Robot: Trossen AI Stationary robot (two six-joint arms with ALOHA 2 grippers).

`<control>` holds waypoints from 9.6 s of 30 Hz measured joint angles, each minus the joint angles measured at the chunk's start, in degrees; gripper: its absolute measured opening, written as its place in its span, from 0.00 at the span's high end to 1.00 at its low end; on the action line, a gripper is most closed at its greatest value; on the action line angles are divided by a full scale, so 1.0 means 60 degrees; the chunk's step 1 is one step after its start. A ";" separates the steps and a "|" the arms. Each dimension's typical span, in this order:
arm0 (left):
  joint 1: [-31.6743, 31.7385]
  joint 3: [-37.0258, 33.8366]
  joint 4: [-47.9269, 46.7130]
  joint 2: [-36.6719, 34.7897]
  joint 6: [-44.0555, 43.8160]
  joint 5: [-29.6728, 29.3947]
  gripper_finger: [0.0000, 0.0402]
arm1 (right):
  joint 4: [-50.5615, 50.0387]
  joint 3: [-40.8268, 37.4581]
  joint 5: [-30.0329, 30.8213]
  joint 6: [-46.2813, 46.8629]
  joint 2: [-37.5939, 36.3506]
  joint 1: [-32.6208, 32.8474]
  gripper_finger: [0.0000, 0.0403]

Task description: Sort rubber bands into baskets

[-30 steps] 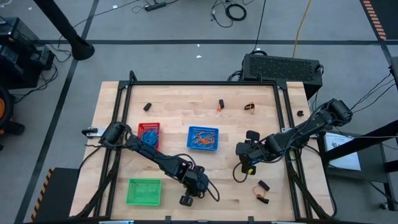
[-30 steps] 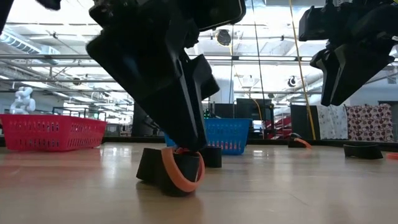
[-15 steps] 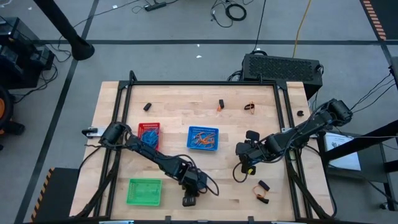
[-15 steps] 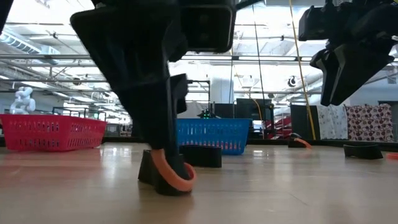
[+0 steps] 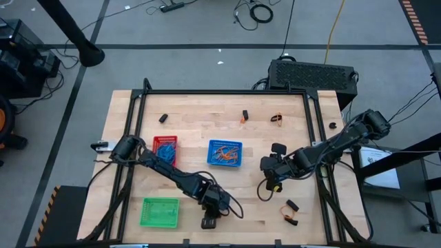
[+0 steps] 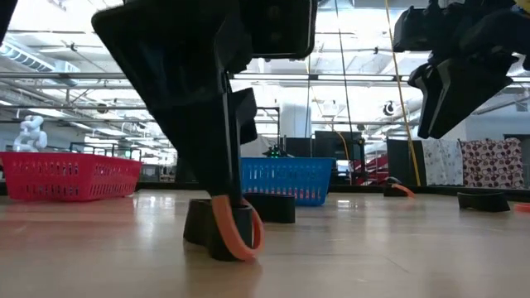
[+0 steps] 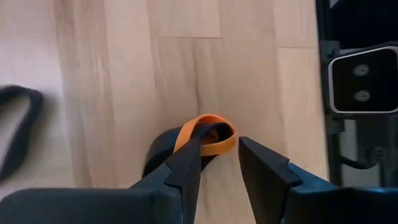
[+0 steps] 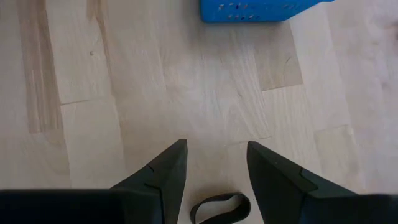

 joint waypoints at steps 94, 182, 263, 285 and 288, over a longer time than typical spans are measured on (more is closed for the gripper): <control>0.0314 -0.0510 0.1092 -0.0353 0.2302 -0.0662 0.62 | 0.0279 -0.0009 0.0103 0.0396 0.0000 -0.0066 0.60; 0.4784 -0.0510 -0.0598 -0.2541 0.3291 -0.2882 1.00 | 0.3467 0.0007 0.1530 -0.1895 0.0051 -0.1848 0.60; 0.7044 0.5278 -0.1643 0.3243 0.3425 -0.4066 0.67 | -0.1885 0.0000 -0.2484 -0.4508 -0.5085 -0.7841 0.60; 0.6925 0.7737 -0.4618 0.4071 0.4409 -0.3108 0.98 | -0.1539 0.0000 -0.3479 -0.1764 -0.5129 -0.7862 0.60; 0.7136 0.7777 -0.4945 0.3277 0.4569 -0.2204 0.99 | -0.1511 0.0000 -0.3483 -0.1610 -0.5133 -0.7859 0.60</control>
